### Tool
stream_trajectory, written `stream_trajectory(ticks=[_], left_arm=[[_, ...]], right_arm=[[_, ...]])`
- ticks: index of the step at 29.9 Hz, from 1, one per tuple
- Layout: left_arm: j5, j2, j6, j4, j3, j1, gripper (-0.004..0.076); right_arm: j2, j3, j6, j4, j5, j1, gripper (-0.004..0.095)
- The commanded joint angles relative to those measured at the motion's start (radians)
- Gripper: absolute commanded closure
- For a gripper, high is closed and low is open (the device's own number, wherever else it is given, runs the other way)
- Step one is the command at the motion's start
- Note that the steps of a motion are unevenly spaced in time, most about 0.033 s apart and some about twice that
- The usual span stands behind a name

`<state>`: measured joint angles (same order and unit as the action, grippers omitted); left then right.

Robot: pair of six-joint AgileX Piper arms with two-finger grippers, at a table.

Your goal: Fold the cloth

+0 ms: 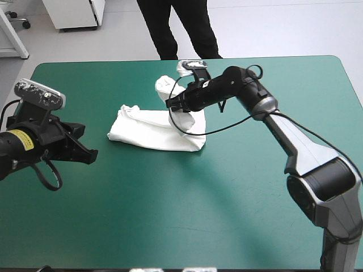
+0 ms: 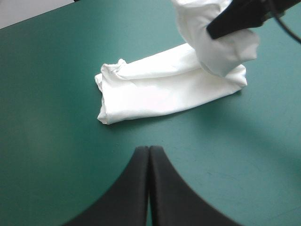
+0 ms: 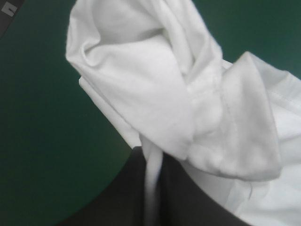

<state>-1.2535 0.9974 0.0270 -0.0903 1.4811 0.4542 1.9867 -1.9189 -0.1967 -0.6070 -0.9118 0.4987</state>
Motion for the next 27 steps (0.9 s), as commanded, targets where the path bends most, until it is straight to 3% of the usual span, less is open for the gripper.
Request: stream_trajectory(ticks=[1, 4, 7, 12, 14, 21, 27], left_arm=[[-0.035, -0.034, -0.041, 0.009, 0.010, 0.002, 0.0733], [-0.035, -0.034, -0.041, 0.011, 0.010, 0.002, 0.0733], [-0.035, -0.033, -0.041, 0.015, 0.010, 0.002, 0.0733], [-0.035, -0.033, -0.045, 0.018, 0.010, 0.002, 0.0733], [-0.035, -0.033, -0.045, 0.018, 0.010, 0.002, 0.0733], [-0.035, -0.033, -0.057, 0.018, 0.010, 0.002, 0.0733], [-0.035, -0.033, -0.069, 0.025, 0.010, 0.002, 0.0733]], right_arm=[[0.024, -0.132, 0.053, 0.002, 0.051, 0.037, 0.0923], [0.099, -0.236, 0.108, 0.026, 0.034, 0.064, 0.0910], [0.162, -0.337, 0.106, 0.012, -0.011, 0.086, 0.0779], [0.206, -0.449, 0.106, -0.010, -0.115, 0.101, 0.0281], [0.204, -0.468, 0.128, 0.023, -0.145, 0.101, 0.0200], [0.195, -0.539, 0.228, 0.212, -0.285, 0.061, 0.0349], [0.195, -0.530, 0.303, 0.265, -0.337, -0.014, 0.0354]])
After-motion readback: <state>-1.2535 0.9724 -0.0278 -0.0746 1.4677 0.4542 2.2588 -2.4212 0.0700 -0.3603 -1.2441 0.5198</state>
